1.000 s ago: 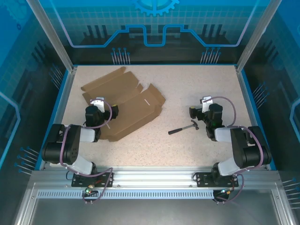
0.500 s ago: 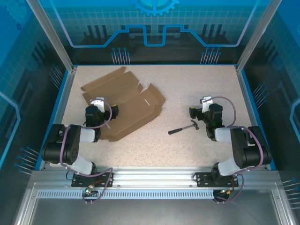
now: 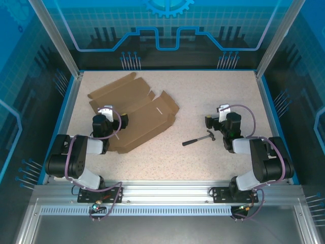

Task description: Fold the paper box

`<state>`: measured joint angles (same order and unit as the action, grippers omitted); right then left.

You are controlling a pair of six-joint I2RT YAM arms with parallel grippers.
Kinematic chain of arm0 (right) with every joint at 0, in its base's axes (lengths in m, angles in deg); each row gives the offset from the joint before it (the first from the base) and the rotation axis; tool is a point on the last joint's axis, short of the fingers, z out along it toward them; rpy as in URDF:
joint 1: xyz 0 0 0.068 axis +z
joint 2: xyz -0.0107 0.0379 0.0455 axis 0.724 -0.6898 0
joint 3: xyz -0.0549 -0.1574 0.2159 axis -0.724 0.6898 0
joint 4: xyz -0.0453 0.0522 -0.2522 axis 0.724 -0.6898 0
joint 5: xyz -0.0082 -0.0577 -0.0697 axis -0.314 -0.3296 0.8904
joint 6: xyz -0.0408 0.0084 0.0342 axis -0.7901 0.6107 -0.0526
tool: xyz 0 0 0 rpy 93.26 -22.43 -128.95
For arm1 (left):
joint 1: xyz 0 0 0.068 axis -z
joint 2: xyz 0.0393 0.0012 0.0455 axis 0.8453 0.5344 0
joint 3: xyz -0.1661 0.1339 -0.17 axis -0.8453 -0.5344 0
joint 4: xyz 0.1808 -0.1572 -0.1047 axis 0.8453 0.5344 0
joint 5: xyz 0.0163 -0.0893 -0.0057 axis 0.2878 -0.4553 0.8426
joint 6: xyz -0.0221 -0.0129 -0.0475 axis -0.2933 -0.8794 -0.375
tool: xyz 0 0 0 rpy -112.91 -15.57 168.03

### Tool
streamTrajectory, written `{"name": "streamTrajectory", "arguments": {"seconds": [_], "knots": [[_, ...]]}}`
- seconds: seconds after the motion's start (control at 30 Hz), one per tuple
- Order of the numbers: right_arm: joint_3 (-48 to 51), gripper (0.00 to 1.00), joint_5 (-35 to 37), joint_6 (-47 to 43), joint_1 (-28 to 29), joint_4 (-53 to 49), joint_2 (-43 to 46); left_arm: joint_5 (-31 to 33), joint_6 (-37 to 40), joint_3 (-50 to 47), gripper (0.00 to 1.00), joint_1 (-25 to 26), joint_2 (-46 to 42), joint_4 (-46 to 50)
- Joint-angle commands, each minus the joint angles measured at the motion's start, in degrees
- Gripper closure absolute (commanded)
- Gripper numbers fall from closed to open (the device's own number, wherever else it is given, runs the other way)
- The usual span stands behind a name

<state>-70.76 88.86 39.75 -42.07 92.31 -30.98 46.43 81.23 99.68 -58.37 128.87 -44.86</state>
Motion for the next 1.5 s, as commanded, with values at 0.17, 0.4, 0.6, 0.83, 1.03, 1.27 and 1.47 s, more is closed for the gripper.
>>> {"name": "streamTrajectory", "arguments": {"seconds": [0.17,0.4,0.6,0.83,1.03,1.27,1.47], "knots": [[-1.26,0.00,-0.62,0.86,-0.73,1.66,-0.27,0.90,-0.21,-0.02,0.01,-0.63,-0.11,-2.97],[-7.14,0.00,7.79,3.97,0.67,-16.00,7.85,8.85,-3.89,2.18,0.01,-0.76,-14.81,13.57],[-11.22,0.00,10.63,14.06,0.31,-34.34,21.01,5.17,-15.27,11.45,0.01,-0.76,-24.56,37.79],[-19.17,0.00,1.46,23.92,13.47,-51.43,21.41,-8.27,-25.83,15.52,0.03,9.95,-25.63,44.90],[-26.63,0.11,0.34,34.96,31.72,-51.64,5.07,-3.71,-24.45,17.72,0.05,18.16,-24.72,53.20],[-30.64,0.26,-1.41,44.93,34.55,-41.35,-10.66,-1.62,-23.28,17.13,0.04,18.16,-26.57,53.40],[-34.44,0.34,-1.42,46.42,34.62,-37.35,-18.08,-1.57,-21.94,16.73,0.04,18.16,-27.26,53.89]]}}
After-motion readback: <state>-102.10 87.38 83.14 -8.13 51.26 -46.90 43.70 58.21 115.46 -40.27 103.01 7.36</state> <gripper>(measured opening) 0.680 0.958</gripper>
